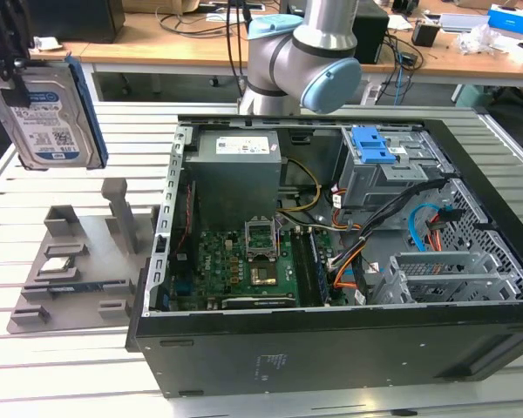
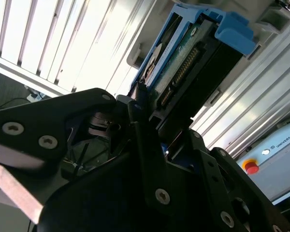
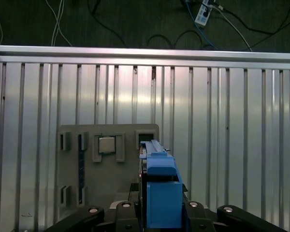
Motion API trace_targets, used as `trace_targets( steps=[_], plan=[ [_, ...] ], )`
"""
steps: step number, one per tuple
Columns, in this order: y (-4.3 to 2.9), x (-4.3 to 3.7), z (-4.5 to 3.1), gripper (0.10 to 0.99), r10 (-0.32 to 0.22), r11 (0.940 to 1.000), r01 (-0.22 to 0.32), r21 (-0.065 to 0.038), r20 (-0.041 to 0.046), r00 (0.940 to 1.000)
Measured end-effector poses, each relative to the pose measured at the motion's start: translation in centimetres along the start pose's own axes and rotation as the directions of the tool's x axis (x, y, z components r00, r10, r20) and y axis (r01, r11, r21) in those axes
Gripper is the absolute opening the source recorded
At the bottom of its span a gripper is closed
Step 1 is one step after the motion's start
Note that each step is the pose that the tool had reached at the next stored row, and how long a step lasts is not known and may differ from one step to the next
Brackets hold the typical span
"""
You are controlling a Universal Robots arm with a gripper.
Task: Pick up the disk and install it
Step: 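Pick up the disk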
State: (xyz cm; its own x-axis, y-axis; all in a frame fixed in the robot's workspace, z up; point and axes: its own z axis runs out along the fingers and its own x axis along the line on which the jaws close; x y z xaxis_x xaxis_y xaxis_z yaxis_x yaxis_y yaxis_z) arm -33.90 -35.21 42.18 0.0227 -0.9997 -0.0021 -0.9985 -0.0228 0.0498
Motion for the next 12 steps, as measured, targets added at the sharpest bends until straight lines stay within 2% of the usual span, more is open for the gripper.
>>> trace_targets(
  steps=[12],
  plan=[
    [0.04, 0.0, -1.55, 0.365, 0.0, 1.0, 0.0, -0.001, 0.0, 1.0]
  ],
)
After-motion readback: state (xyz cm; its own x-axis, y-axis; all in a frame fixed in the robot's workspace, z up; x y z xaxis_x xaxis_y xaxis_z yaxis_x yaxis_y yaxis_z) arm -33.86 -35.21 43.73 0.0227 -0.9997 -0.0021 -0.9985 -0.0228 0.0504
